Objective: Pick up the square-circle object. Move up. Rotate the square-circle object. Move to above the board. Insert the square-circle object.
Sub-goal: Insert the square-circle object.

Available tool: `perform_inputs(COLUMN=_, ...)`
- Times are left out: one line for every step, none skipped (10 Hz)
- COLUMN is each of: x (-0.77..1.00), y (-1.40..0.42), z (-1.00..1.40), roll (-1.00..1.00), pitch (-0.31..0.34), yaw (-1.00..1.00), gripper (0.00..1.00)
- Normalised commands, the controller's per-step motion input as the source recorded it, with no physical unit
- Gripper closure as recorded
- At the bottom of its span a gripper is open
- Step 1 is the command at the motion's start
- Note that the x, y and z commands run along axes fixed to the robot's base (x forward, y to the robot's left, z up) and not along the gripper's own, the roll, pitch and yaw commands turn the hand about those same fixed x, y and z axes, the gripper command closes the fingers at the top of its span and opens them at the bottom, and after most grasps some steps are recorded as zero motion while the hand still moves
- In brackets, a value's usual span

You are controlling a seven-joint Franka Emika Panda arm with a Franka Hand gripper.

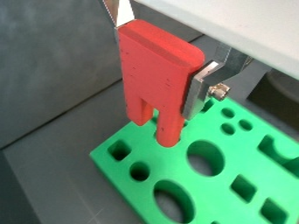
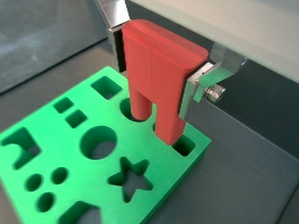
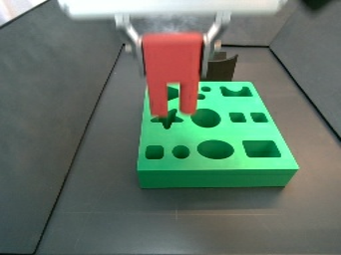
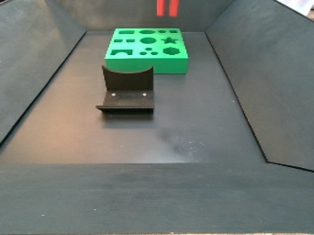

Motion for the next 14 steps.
perform_inputs(x=0.0, y=-0.27, z=-0.36, roll=0.0, pitch=-0.064, yaw=0.01, gripper=1.0)
perform_inputs(x=0.0, y=-0.22, z=-0.29, roll=0.0, pitch=-0.059, yaw=0.02, gripper=1.0)
perform_inputs(x=0.0, y=-0.12, z=-0.29, roll=0.0, pitch=-0.051, yaw=0.05, gripper=1.0)
perform_inputs(x=0.0, y=-0.1, z=-0.42, roll=0.18, pitch=-0.019, yaw=0.04, gripper=1.0)
perform_inputs(x=0.0, y=-0.09, z=-0.48, roll=0.21, pitch=-0.046, yaw=0.1, gripper=1.0)
perform_inputs(x=0.0, y=-0.09, z=-0.49, roll=0.22, pitch=-0.069, yaw=0.15, gripper=1.0)
perform_inputs(x=0.0, y=-0.11, z=-0.35, roll=0.27, pitch=-0.019, yaw=0.12, gripper=1.0)
perform_inputs(x=0.0, y=-0.13, z=-0.24, roll=0.22, pitch=-0.016, yaw=0.14, gripper=1.0)
perform_inputs(x=0.0, y=-0.16, z=-0.23, roll=0.13, pitch=-0.034, yaw=0.09, gripper=1.0)
perform_inputs(x=0.0, y=-0.15, z=-0.2, roll=0.07, pitch=-0.009, yaw=0.08, gripper=1.0)
perform_inputs(x=0.0, y=-0.13, z=-0.19, roll=0.07, pitch=0.0, yaw=0.07, gripper=1.0)
perform_inputs(x=0.0, y=-0.11, z=-0.23, roll=0.04, pitch=-0.017, yaw=0.09, gripper=1.0)
perform_inputs(x=0.0, y=-0.14, z=-0.23, roll=0.0, pitch=-0.023, yaw=0.06, gripper=1.0)
perform_inputs(x=0.0, y=-0.14, z=-0.26, roll=0.01, pitch=-0.009, yaw=0.04, gripper=1.0)
